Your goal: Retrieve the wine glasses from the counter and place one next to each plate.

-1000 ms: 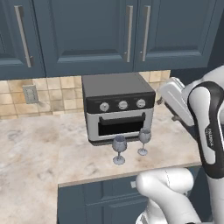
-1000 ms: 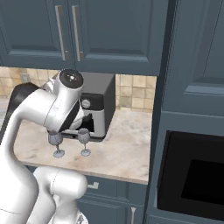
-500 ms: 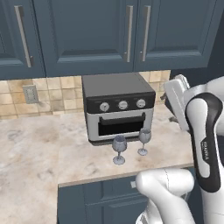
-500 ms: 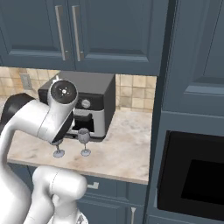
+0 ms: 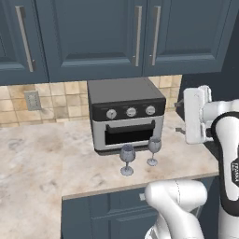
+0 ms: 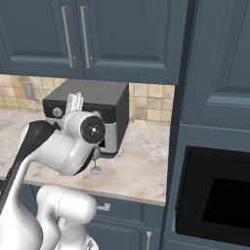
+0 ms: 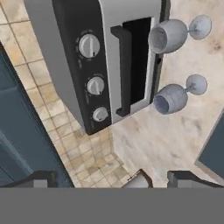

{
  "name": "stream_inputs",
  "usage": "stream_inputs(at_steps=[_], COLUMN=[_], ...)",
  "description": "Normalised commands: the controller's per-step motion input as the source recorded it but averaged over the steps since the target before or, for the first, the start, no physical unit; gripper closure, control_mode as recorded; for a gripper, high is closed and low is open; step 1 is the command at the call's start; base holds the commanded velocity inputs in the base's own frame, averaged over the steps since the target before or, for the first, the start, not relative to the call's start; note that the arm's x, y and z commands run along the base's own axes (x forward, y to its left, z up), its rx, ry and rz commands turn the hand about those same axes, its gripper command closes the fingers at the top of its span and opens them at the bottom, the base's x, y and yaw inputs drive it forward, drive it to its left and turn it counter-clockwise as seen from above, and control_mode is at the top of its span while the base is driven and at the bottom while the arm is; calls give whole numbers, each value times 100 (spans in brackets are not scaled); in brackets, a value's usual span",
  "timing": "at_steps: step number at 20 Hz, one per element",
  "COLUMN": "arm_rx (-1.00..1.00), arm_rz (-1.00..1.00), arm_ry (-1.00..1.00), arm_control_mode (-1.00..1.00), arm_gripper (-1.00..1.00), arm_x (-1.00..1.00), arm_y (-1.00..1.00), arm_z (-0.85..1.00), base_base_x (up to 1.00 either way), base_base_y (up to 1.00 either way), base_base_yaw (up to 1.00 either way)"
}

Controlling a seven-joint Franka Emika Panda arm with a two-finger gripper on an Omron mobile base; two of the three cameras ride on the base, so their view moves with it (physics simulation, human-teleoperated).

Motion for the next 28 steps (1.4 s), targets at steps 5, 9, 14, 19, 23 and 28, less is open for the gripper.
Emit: stream_inputs(at_steps=[5,9,14,19,23,28], arm_rx=[27,10,13,15,15,10], arm_rz=[0,0,0,0,0,0], arm_ry=[3,7,29,29,18,3], arm_control_mode=[-100,-100,-100,-100,-100,-100], arm_gripper=[-100,-100,-100,-100,-100,-100], arm_x=[5,28,9,6,0,0], arm_y=[0,0,0,-2,-13,-9], arm_z=[-2,-7,-14,-19,-25,-39], base_base_x=[0,0,0,0,0,0], base_base_y=[0,0,0,0,0,0], base_base_yaw=[0,0,0,0,0,0])
